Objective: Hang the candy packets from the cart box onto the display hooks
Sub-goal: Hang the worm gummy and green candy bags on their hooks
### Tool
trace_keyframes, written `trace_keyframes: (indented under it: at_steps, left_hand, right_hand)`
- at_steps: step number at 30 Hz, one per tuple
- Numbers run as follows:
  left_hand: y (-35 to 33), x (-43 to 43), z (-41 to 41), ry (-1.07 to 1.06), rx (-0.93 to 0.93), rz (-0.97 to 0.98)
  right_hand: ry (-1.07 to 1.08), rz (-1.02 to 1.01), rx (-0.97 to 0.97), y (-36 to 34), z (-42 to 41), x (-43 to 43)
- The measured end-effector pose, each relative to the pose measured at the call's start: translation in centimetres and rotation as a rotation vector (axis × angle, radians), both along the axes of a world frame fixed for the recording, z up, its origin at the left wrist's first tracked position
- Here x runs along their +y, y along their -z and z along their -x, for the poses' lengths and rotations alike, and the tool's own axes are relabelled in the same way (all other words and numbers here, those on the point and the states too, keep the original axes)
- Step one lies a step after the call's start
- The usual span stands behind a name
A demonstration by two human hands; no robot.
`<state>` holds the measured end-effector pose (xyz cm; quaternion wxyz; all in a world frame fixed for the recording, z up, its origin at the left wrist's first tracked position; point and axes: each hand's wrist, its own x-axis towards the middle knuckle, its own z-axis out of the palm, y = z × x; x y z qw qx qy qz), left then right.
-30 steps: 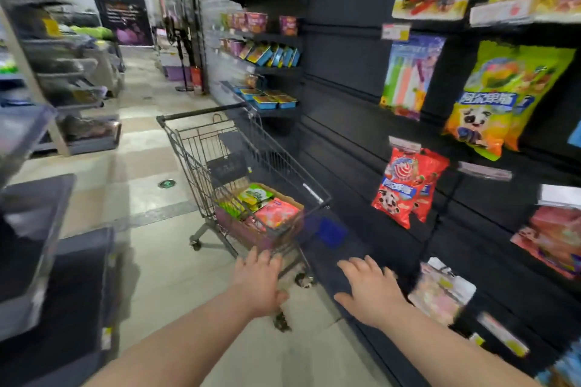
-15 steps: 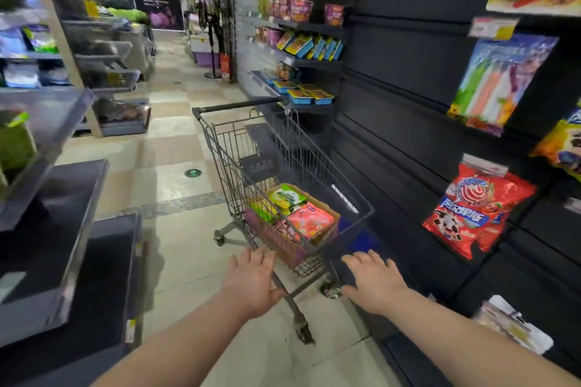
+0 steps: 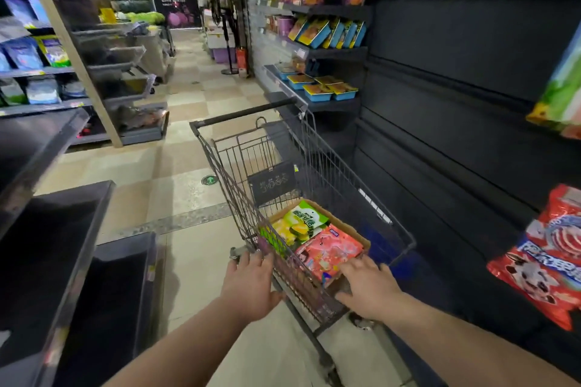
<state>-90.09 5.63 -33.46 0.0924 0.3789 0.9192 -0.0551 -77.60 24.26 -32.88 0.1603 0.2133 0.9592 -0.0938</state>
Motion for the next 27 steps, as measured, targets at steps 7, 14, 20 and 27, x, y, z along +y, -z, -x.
trace_keyframes:
  at_steps: [7, 14, 20, 27]
  left_hand:
    - [1.0, 8.3, 5.8, 0.027, -0.035, 0.045]
    - [2.2, 12.5, 9.7, 0.032, -0.077, 0.109]
    - [3.7, 16.5, 14.0, 0.106, -0.121, 0.133]
    - [6.9, 21.7, 21.8, 0.242, -0.193, 0.21]
  right_hand:
    - [0.053, 0.024, -0.094, 0.8, 5.7, 8.8]
    - [0.071, 0.086, -0.101, 2.4, 8.8, 13.0]
    - [0.12, 0.104, -0.1, 4.1, 11.5, 15.6]
    - [0.249, 0.124, -0.106, 6.5, 17.0, 17.6]
